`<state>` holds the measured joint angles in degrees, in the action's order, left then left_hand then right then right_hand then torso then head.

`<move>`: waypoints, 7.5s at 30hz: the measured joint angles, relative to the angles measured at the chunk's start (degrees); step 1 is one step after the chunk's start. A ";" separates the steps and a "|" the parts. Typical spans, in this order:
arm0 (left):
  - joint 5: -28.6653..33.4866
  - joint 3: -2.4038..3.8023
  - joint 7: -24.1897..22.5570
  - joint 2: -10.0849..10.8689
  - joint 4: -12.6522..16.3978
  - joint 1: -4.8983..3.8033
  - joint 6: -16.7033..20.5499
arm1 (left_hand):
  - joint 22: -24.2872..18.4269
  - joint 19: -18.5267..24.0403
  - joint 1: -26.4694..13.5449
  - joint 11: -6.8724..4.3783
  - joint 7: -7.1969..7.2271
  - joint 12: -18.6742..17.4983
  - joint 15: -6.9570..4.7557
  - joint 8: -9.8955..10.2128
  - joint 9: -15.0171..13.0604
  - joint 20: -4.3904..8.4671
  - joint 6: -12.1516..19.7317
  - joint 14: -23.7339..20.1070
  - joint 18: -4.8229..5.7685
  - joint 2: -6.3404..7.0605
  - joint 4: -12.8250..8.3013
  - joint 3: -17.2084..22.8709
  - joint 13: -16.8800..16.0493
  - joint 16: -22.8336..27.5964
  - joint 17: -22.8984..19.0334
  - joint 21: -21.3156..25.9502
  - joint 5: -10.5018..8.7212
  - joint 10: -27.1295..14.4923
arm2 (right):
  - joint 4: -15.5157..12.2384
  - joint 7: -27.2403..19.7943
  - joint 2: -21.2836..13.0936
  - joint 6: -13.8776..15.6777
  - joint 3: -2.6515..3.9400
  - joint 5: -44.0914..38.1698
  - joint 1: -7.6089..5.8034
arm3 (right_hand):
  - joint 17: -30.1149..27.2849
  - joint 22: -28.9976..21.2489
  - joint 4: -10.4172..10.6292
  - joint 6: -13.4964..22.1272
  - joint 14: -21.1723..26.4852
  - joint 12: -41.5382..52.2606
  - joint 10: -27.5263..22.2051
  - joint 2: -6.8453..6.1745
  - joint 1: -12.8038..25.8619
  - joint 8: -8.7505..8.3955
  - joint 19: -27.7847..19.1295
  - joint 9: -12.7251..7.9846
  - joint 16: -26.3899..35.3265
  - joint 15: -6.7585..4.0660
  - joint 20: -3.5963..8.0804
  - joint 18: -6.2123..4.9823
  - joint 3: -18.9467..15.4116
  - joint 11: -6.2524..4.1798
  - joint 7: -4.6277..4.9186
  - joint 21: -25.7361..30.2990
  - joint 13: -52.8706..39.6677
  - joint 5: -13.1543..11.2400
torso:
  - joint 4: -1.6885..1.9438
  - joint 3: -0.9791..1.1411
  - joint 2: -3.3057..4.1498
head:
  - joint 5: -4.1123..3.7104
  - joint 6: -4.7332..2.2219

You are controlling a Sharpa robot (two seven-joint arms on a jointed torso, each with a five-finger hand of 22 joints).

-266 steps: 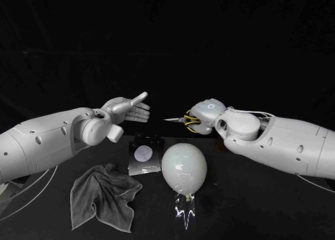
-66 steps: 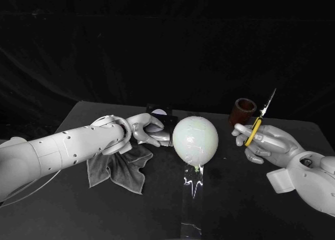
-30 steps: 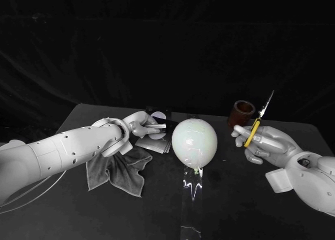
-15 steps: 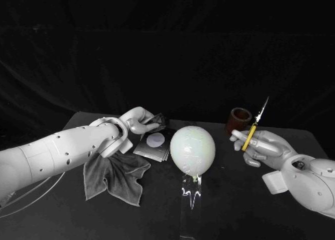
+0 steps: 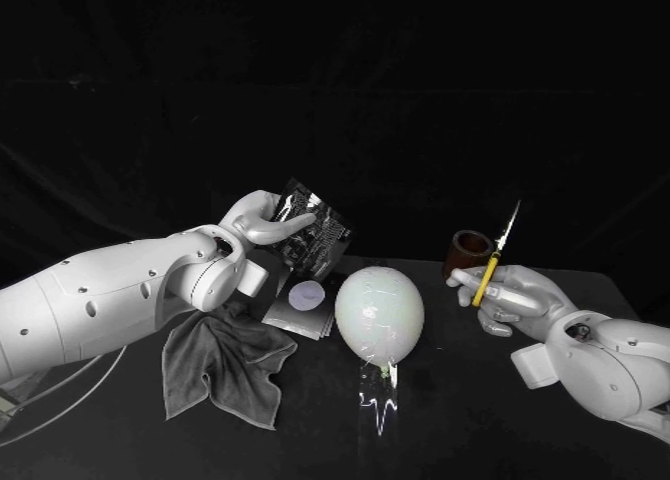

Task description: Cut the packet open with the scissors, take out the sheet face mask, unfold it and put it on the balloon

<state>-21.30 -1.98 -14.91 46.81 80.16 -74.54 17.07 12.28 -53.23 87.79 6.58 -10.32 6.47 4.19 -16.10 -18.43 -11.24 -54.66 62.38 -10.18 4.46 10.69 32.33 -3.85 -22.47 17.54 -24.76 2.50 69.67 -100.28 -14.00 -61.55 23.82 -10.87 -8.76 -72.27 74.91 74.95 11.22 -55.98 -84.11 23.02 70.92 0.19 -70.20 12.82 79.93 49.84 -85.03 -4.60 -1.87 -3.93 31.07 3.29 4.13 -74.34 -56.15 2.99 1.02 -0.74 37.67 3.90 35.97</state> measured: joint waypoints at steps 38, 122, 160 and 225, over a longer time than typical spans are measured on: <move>37.65 0.01 -14.98 -8.09 5.23 5.17 -1.98 | 2.03 2.14 -4.22 0.08 0.20 -2.37 0.04 0.57 0.28 0.08 -0.17 0.16 0.03 -1.20 -2.16 3.19 0.17 2.07 0.11 -2.91 0.12 0.88 | -1.29 -3.85 5.10 4.22 0.31 3.16 -2.29 | 0.04 0.00 -11.00 4.51 0.09 0.88 -0.22 -9.67 -4.76 -9.58 2.64 -19.39 -2.29 2.96 -2.05 0.08 -8.68 0.23 1.47 -4.88 5.65 -0.14 | -0.39 0.06 -1.23 | -10.21 -1.71; 19.76 0.01 -7.42 -7.68 6.92 5.19 -5.14 | -0.76 8.95 -14.16 3.76 -2.30 -2.98 3.79 4.28 1.69 -3.45 5.18 -6.30 0.96 9.57 -0.40 -7.30 0.24 7.69 -0.09 1.57 0.38 -6.54 | -1.87 -1.57 7.16 6.20 0.82 1.89 -3.11 | 0.04 -0.05 -9.56 -3.15 0.08 4.23 -0.20 2.78 -5.40 3.47 2.12 -15.23 -2.17 0.68 -0.90 0.91 -6.36 0.21 -0.65 -2.86 10.17 -0.33 | -0.33 0.03 -1.42 | -11.45 -1.76; 14.73 0.00 6.98 -7.65 4.79 5.17 -16.42 | -8.75 -2.54 -8.01 3.05 -1.96 -2.66 2.74 5.49 2.94 -2.43 5.45 -3.34 -0.04 7.45 -1.19 -16.61 0.11 9.68 0.72 11.85 0.37 -7.22 | -1.20 9.74 5.93 1.00 0.86 -11.95 -4.37 | 0.03 -0.05 -12.09 -1.96 0.19 4.37 -0.21 2.45 -2.53 5.36 1.90 -15.19 -2.30 0.58 -0.71 0.95 -3.82 0.21 -0.50 -2.49 11.84 -0.59 | -0.33 0.06 -1.41 | -11.01 -0.99; 16.96 0.00 5.25 -9.28 3.10 4.86 -11.16 | -8.31 -10.97 -3.53 -1.36 1.63 -2.31 -1.43 -1.86 1.11 1.10 -3.84 7.38 0.46 -0.52 -2.95 -0.90 0.06 9.16 2.03 14.60 0.11 5.21 | -2.63 8.64 3.10 3.79 0.71 -10.36 -4.35 | 0.04 -0.03 -7.64 5.55 0.08 4.76 -0.21 -7.83 5.43 -2.31 -2.60 -11.47 0.82 2.16 -1.74 -0.03 -10.86 0.21 1.51 5.79 8.02 -0.04 | -0.46 0.02 -1.48 | -11.15 -0.80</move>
<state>-4.34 -1.98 -9.66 37.53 83.26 -69.69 5.92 3.98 -64.20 84.26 5.21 -8.69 4.16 2.76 -17.96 -17.32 -10.14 -58.50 69.75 -9.72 3.95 7.74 31.43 -3.79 -13.31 19.57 -10.15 2.61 74.88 -102.90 -5.35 -58.45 27.61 -10.16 -19.12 -76.62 74.95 74.92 3.58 -50.43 -84.03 27.79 70.71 -7.64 -64.78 10.51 77.33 38.37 -84.22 -2.45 -3.61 -3.96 20.21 3.50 5.63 -68.55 -48.13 2.96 0.56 -0.72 36.19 -7.25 35.17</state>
